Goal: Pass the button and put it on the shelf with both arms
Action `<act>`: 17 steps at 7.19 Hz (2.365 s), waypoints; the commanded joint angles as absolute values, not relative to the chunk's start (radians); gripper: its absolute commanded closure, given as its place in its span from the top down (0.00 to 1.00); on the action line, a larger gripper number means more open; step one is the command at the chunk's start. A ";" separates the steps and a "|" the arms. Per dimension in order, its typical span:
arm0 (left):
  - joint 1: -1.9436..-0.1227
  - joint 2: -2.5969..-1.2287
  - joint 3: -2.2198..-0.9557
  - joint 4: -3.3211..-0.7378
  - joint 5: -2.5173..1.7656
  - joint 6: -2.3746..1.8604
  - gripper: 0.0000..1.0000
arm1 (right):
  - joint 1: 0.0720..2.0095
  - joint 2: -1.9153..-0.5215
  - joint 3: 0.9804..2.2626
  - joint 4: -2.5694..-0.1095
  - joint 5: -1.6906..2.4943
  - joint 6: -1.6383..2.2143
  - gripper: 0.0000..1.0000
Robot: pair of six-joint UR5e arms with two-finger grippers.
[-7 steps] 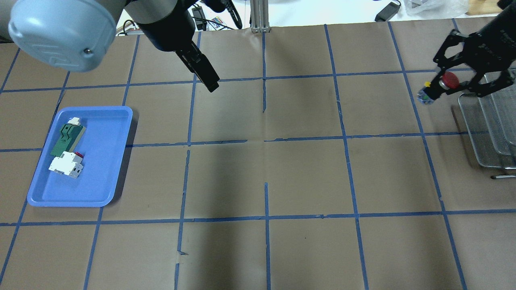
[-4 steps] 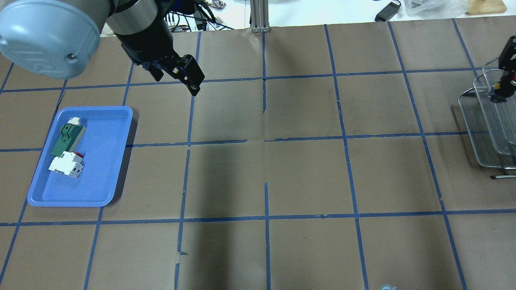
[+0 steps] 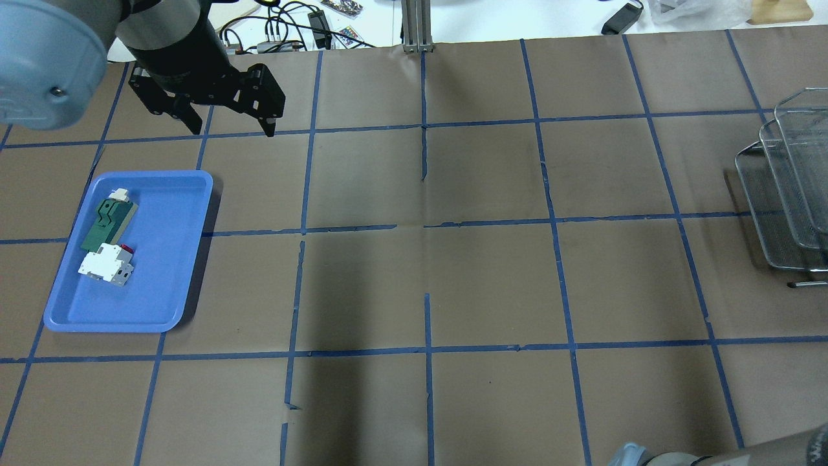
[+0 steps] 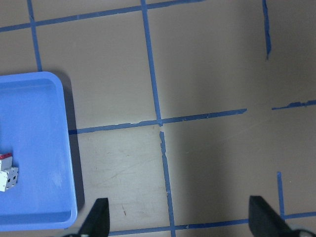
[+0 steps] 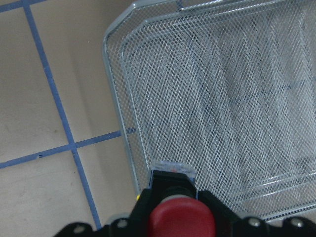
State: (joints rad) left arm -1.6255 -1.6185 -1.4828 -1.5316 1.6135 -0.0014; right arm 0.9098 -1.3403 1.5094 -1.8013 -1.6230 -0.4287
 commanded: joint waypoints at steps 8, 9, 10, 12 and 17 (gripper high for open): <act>-1.618 -1.614 -1.485 -1.531 1.617 -0.009 1.00 | 0.899 -1.285 1.513 -1.847 -1.600 -0.442 0.87; -1.618 -1.614 -1.485 -1.529 1.615 -0.011 1.00 | 0.899 -1.287 1.511 -1.847 -1.600 -0.443 0.97; -1.618 -1.614 -1.485 -1.531 1.615 -0.011 1.00 | 0.899 -1.298 1.497 -1.827 -1.600 -0.443 1.00; -1.618 -1.614 -1.485 -1.531 1.617 -0.011 1.00 | 0.920 -1.417 1.497 -1.647 -1.589 -0.442 1.00; -1.594 -1.611 -1.483 -1.545 1.580 -0.012 1.00 | 1.406 -1.762 1.802 -1.595 -1.589 -0.235 1.00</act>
State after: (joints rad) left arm -1.5973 -1.6129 -1.4839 -1.5367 1.5866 -0.0127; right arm 1.3036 -1.6745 1.6956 -1.5922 -1.5911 -0.2706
